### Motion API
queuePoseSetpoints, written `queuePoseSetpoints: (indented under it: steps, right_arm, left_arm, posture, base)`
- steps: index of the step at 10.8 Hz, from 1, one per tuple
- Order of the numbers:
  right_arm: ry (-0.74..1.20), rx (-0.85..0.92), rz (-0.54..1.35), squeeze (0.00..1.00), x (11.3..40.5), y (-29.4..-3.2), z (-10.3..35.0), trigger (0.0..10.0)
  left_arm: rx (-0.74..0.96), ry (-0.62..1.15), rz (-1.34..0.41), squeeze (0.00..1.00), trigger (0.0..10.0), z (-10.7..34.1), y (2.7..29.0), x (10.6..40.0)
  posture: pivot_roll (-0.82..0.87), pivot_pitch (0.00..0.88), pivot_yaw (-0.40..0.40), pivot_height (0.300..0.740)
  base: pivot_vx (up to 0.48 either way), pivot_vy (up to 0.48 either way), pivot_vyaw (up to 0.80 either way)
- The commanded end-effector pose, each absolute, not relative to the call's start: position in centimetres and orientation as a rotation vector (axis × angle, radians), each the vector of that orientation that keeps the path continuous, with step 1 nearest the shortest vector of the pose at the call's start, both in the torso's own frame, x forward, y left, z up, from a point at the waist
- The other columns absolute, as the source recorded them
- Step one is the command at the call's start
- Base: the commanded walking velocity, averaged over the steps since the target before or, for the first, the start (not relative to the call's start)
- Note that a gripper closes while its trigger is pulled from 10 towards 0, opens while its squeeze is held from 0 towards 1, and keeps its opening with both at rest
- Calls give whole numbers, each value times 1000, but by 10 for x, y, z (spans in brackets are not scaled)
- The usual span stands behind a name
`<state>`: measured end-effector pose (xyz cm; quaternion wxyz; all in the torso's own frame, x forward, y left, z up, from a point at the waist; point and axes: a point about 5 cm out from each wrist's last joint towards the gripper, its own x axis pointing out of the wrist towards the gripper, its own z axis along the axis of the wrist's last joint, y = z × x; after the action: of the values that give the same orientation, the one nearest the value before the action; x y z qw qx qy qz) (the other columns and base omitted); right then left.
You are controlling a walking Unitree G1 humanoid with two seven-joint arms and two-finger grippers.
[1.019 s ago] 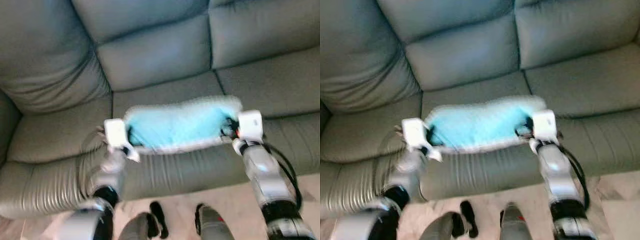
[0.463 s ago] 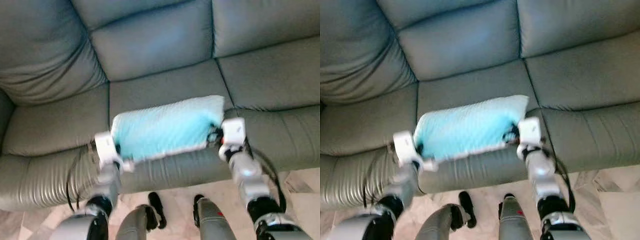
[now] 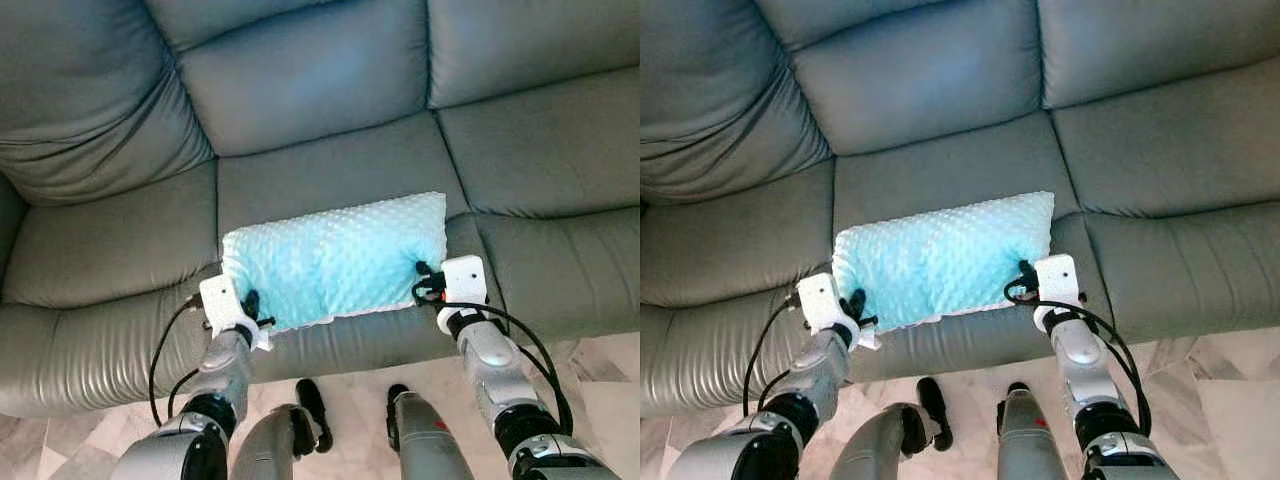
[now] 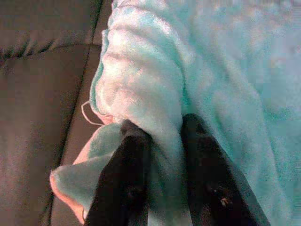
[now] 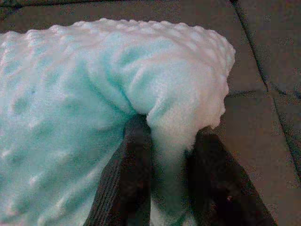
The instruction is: Move the pillow to the sofa
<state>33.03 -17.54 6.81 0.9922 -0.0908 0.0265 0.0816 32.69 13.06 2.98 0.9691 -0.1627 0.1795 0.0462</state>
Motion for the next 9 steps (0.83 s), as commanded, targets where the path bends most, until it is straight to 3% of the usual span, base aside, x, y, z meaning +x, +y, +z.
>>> queuePoseSetpoints:
  steps: [1, 6, 9]
  right_arm:
    - [108, -174, 166, 1000, 319, -172, 50, 10000]
    - [103, -288, 19, 1000, 322, -198, 55, 10000]
    - [103, -296, -6, 1000, 322, -201, 55, 10000]
  left_arm:
    - [-335, 426, 99, 1000, 10000, 16, 129, 316]
    - [-318, 455, 84, 1000, 10000, 13, 119, 314]
    - [-315, 451, 62, 1000, 10000, 20, 106, 319]
  posture:
    - [-267, 431, 226, 740]
    - [-262, 425, 231, 740]
    - [-266, 421, 236, 740]
  base:
    - [0, 0, 0]
    - [0, 0, 0]
    - [0, 0, 0]
